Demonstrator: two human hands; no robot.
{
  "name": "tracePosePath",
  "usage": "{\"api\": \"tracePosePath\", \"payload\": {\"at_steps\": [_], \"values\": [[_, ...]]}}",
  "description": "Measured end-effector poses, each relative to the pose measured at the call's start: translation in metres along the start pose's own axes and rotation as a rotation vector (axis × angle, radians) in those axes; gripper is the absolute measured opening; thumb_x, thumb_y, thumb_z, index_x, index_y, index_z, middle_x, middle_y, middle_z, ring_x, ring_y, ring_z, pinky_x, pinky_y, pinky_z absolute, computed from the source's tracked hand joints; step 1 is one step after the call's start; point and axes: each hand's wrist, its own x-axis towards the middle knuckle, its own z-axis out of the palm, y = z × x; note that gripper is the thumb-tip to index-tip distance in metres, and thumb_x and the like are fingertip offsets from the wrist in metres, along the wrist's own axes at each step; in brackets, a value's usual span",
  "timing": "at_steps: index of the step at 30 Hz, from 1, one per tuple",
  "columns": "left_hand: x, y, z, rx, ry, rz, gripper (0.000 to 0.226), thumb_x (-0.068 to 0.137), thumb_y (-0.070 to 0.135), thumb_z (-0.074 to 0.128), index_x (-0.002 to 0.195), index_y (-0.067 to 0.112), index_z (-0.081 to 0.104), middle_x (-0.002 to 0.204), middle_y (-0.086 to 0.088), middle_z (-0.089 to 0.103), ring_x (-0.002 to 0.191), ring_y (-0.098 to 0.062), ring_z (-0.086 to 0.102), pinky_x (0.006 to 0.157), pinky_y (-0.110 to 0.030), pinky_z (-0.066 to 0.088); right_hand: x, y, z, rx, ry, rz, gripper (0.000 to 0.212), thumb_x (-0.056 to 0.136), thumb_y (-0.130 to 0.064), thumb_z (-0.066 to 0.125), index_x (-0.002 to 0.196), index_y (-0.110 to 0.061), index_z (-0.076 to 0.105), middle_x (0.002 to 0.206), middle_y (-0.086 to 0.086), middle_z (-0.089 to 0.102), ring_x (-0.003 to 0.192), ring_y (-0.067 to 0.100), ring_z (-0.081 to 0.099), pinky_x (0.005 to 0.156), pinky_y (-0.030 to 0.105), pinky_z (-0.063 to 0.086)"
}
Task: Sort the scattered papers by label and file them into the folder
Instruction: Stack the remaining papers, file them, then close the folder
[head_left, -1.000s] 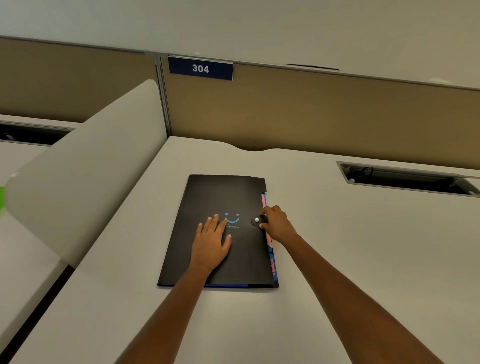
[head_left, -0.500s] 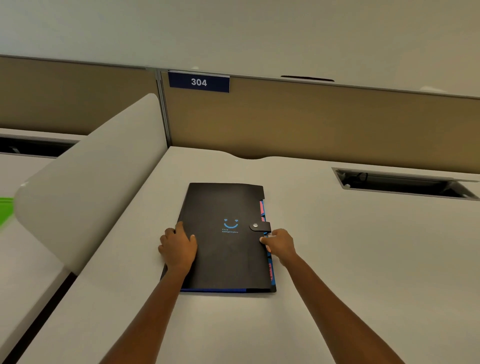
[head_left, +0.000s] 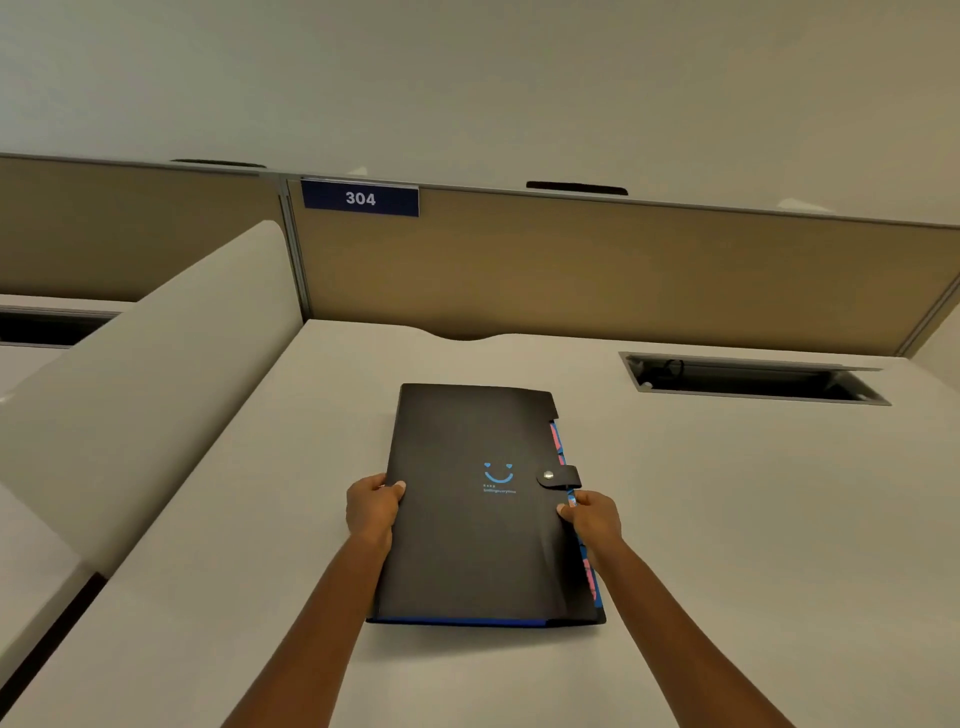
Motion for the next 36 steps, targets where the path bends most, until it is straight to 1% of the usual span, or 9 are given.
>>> {"api": "tracePosePath", "payload": {"at_steps": [3,7,11,15,22,24,28,32,36], "values": [[-0.013,0.002,0.033,0.020,0.005,0.043,0.031,0.088,0.007,0.056,0.118,-0.002,0.057,0.112,-0.015,0.063,0.096,-0.032,0.060,0.093,-0.042,0.049,0.004,0.005,-0.034,0.024,0.057,-0.019,0.023,0.086,-0.004,0.058,0.065,-0.010,0.050,0.066,0.005,0.049,0.066,0.019,0.045,0.071,0.029,0.036],[-0.031,0.000,0.078,0.065,-0.014,0.057,0.035,0.089,0.010,0.056,0.122,-0.001,0.055,0.117,-0.018,0.061,0.104,-0.034,0.058,0.096,-0.044,0.047,0.012,0.014,-0.079,0.054,0.131,-0.036,0.004,0.086,-0.003,0.057,0.087,-0.001,0.060,0.085,0.011,0.057,0.080,0.024,0.050,0.072,0.030,0.037],[-0.052,-0.009,0.119,0.111,-0.037,0.054,0.035,0.089,0.011,0.056,0.122,-0.002,0.055,0.119,-0.019,0.060,0.105,-0.034,0.058,0.096,-0.045,0.047,0.019,0.028,-0.118,0.035,0.176,-0.001,0.018,0.087,-0.003,0.056,0.102,0.007,0.061,0.090,0.013,0.057,0.083,0.025,0.050,0.074,0.030,0.038],[-0.074,-0.018,0.150,0.237,-0.035,0.065,0.037,0.091,0.013,0.054,0.125,-0.001,0.051,0.125,-0.018,0.057,0.112,-0.034,0.055,0.099,-0.042,0.043,0.026,0.045,-0.146,0.014,0.202,0.029,0.021,0.087,-0.001,0.055,0.106,0.008,0.060,0.098,0.020,0.061,0.082,0.025,0.049,0.074,0.030,0.036],[-0.091,-0.035,0.184,0.424,-0.012,0.077,0.038,0.091,0.018,0.053,0.125,0.001,0.052,0.125,-0.019,0.055,0.114,-0.034,0.053,0.098,-0.040,0.042,0.033,0.070,-0.172,-0.036,0.209,0.065,0.025,0.087,-0.001,0.055,0.110,0.009,0.059,0.099,0.022,0.062,0.080,0.024,0.048,0.073,0.028,0.034],[-0.093,-0.038,0.189,0.488,0.008,0.121,0.035,0.092,0.018,0.052,0.123,0.002,0.054,0.124,-0.020,0.055,0.113,-0.033,0.052,0.098,-0.039,0.041,0.034,0.073,-0.175,-0.077,0.202,0.050,0.023,0.087,-0.001,0.054,0.107,0.011,0.059,0.106,0.025,0.062,0.081,0.026,0.050,0.073,0.028,0.036],[-0.094,-0.043,0.190,0.567,0.039,0.213,0.030,0.093,0.012,0.048,0.121,0.002,0.056,0.120,-0.021,0.055,0.111,-0.034,0.052,0.095,-0.037,0.042,0.035,0.077,-0.176,-0.128,0.200,0.033,0.026,0.087,-0.003,0.054,0.111,0.007,0.056,0.112,0.023,0.060,0.101,0.035,0.056,0.087,0.036,0.043],[-0.099,-0.047,0.190,0.647,0.060,0.312,0.030,0.094,0.012,0.046,0.122,0.002,0.055,0.118,-0.020,0.053,0.106,-0.033,0.054,0.091,-0.037,0.045,0.036,0.079,-0.173,-0.177,0.196,0.031,0.030,0.088,-0.006,0.055,0.116,0.005,0.054,0.116,0.023,0.058,0.106,0.035,0.055,0.091,0.037,0.043],[-0.108,-0.050,0.192,0.909,0.086,0.443,0.034,0.097,0.015,0.038,0.128,0.005,0.047,0.121,-0.015,0.051,0.107,-0.027,0.051,0.088,-0.031,0.043,0.030,0.076,-0.170,-0.340,0.233,0.034,0.037,0.090,-0.012,0.053,0.124,0.001,0.046,0.124,0.021,0.049,0.114,0.033,0.048,0.093,0.036,0.042]]}}
